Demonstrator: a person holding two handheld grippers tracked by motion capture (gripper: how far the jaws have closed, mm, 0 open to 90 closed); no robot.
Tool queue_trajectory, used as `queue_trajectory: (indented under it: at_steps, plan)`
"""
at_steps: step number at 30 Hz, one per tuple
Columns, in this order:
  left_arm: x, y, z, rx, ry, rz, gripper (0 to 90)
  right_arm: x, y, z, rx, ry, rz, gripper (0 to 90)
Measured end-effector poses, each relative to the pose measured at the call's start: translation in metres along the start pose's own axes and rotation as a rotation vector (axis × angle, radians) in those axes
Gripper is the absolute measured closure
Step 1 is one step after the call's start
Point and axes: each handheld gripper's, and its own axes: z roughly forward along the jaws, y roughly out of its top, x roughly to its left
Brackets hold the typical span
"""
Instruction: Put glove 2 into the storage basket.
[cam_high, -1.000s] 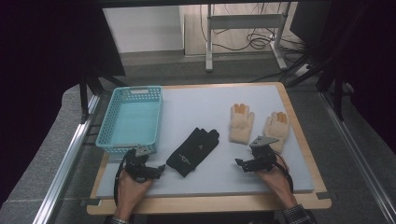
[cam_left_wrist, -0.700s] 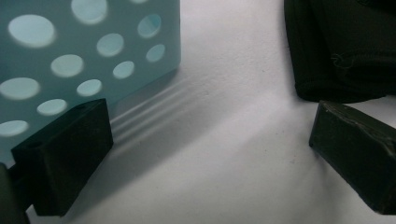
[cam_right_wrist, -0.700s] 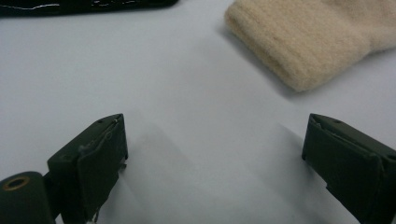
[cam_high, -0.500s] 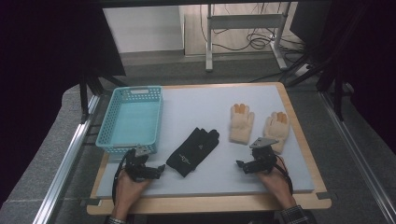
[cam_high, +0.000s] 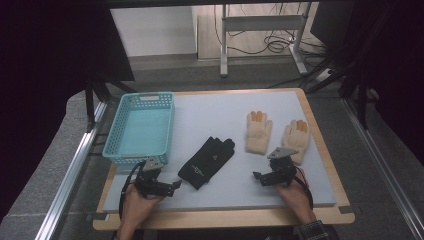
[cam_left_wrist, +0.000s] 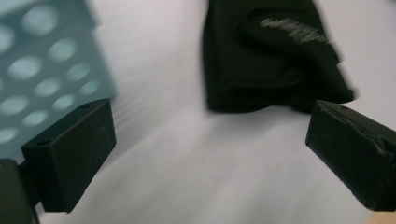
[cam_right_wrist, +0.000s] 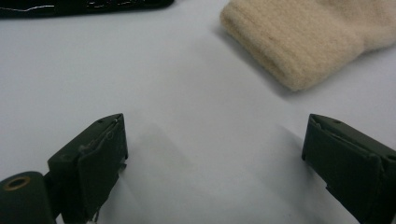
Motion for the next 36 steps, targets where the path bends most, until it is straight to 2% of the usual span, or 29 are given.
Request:
queue_trajectory:
  at_steps: [4,7,14,17,18,20,24,25,26,28,29,31,34,36]
  plan:
    - [-0.012,0.015,0.004,0.008,-0.018,0.033,1.8,0.000,0.000,0.000,0.000,-0.001,0.000,6.7]
    - [-0.022,0.030,0.011,0.016,-0.034,0.075,1.6,0.000,0.000,0.000,0.000,-0.001,0.000,6.8]
    - [-0.043,0.061,0.044,0.052,-0.038,0.120,1.0,0.000,0.000,0.000,-0.001,-0.001,0.000,6.8]
    - [-0.050,0.071,0.061,0.075,-0.007,0.142,0.5,0.000,0.000,0.000,-0.001,-0.001,0.000,6.8]
    - [-0.053,0.077,0.070,0.092,0.021,0.163,0.3,0.000,0.000,0.000,-0.001,-0.001,0.000,6.8]
    - [-0.053,0.083,0.082,0.115,0.037,0.169,0.0,0.000,0.000,0.000,-0.001,-0.001,0.000,6.8]
    - [-0.046,0.089,0.098,0.148,0.050,0.138,0.0,0.000,0.000,0.000,-0.001,-0.001,0.001,6.8]
    - [-0.043,0.090,0.102,0.161,0.040,0.109,0.0,0.000,0.000,0.000,-0.002,-0.001,0.000,6.8]
    - [-0.040,0.090,0.104,0.174,0.033,0.098,0.0,0.000,0.000,0.000,-0.002,-0.001,0.000,6.8]
    - [-0.035,0.088,0.109,0.207,-0.013,0.059,0.0,0.000,0.000,0.000,-0.002,-0.001,0.000,6.8]
    - [-0.036,0.087,0.111,0.226,-0.023,0.056,0.0,0.000,0.000,0.000,-0.001,-0.001,0.000,6.8]
    - [-0.038,0.084,0.109,0.225,-0.029,0.067,0.0,0.000,0.000,0.000,-0.002,-0.001,-0.001,6.8]
    - [-0.044,0.080,0.107,0.246,-0.013,0.127,0.0,0.000,0.000,0.000,-0.002,-0.001,-0.001,6.8]
    - [-0.044,0.079,0.104,0.236,-0.019,0.136,1.5,0.000,0.000,0.000,-0.001,-0.001,0.000,6.8]
